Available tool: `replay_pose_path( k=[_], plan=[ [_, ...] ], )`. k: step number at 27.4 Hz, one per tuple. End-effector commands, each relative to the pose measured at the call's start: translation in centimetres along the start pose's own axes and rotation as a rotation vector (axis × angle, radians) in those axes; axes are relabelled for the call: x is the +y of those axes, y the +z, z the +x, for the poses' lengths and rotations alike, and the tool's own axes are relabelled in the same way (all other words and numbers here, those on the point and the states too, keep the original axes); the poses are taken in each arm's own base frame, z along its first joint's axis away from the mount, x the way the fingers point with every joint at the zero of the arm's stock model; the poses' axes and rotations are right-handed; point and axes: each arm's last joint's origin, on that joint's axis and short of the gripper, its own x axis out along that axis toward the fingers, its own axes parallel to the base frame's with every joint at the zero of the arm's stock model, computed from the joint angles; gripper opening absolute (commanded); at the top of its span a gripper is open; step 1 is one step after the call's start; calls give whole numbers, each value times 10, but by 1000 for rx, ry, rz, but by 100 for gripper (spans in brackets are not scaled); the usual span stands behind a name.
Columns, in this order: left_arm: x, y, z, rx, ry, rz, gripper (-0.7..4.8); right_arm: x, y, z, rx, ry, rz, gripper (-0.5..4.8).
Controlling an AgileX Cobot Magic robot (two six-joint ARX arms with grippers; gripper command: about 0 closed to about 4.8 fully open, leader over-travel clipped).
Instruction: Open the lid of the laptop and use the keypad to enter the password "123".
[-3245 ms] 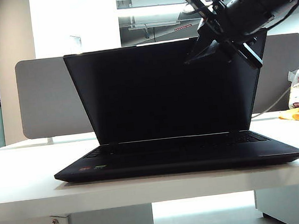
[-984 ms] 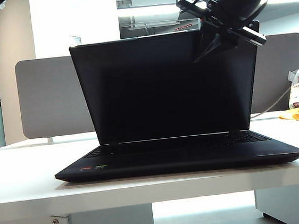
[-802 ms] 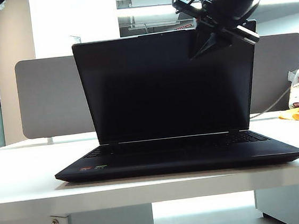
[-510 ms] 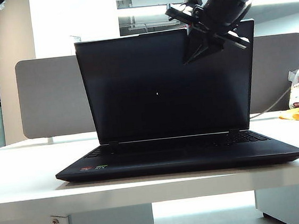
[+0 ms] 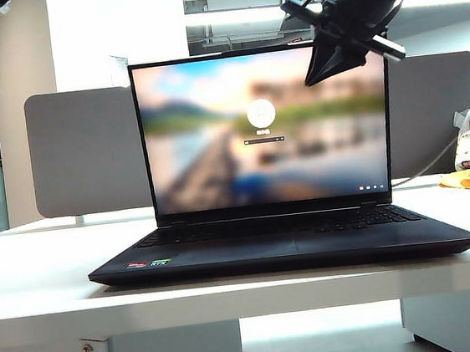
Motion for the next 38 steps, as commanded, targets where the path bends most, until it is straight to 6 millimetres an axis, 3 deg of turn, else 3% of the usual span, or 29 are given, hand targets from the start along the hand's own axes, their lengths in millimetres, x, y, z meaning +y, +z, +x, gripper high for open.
replay_pose_path(
  k=[1, 38],
  plan=[
    [0, 2, -1, -21, 1, 0, -5, 2, 17, -5, -125, 0, -23, -6],
    [1, 2, -1, -24, 42, 1, -5, -11, 24, -1, -163, -20, -18, -6]
  ],
)
